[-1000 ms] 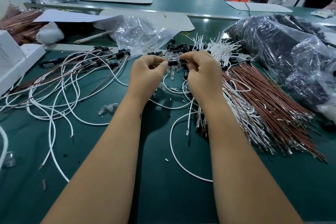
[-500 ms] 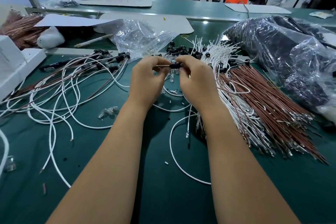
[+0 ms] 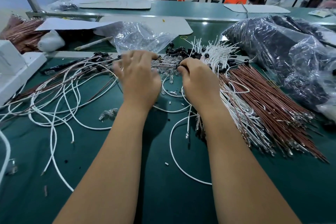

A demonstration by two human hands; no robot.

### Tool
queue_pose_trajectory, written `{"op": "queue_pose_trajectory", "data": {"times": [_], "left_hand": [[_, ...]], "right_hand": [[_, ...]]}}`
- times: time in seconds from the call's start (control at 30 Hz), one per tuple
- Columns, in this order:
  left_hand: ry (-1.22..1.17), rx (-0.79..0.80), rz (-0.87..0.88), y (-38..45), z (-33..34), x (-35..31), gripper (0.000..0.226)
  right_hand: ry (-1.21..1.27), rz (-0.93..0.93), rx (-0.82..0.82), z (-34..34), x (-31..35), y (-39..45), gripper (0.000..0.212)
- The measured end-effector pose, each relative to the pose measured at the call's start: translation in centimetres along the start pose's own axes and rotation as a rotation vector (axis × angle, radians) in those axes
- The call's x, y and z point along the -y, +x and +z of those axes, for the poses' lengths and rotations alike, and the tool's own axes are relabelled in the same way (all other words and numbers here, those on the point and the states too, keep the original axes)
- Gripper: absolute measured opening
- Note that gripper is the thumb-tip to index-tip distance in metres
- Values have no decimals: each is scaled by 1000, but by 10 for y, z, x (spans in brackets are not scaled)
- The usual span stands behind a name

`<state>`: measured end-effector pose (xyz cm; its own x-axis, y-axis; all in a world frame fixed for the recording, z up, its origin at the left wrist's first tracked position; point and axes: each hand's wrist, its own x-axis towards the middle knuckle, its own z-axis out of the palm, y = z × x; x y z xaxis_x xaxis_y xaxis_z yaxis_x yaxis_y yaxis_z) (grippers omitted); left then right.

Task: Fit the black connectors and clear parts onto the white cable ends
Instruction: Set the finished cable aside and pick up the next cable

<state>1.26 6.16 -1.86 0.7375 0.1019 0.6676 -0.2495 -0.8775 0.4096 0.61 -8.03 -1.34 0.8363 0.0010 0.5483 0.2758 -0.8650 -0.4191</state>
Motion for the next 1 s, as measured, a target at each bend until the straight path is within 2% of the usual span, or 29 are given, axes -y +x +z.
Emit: {"op": "queue_pose_trajectory", "data": {"times": [0.07,0.1,0.3,0.4,0.47,0.57,0.73,0.83,1.0], "left_hand": [[-96,41,158,-2,4,-9,28],[-113,41,183,-3,6,-10,26],[-18,68,10,-1,12,3,34],[-1,122,-56,1,11,8,31],[-50,131,3,1,11,5,25],[-244,160,139,-1,9,-3,17],[-301,146,55,-1,9,2,13],[-309,110,22,0,7,4,13],[-317,109,24,0,8,5,14]], "right_hand": [[47,-25,40,2,4,0,18],[62,-32,53,2,5,0,18],[68,-4,44,0,0,1,16],[89,10,57,-1,-2,2,16],[131,-2,70,0,-1,1,15],[188,-27,93,2,2,1,14],[334,104,50,1,0,2,20],[379,175,3,-3,-4,4,9],[482,228,-10,-6,-2,3,8]]}}
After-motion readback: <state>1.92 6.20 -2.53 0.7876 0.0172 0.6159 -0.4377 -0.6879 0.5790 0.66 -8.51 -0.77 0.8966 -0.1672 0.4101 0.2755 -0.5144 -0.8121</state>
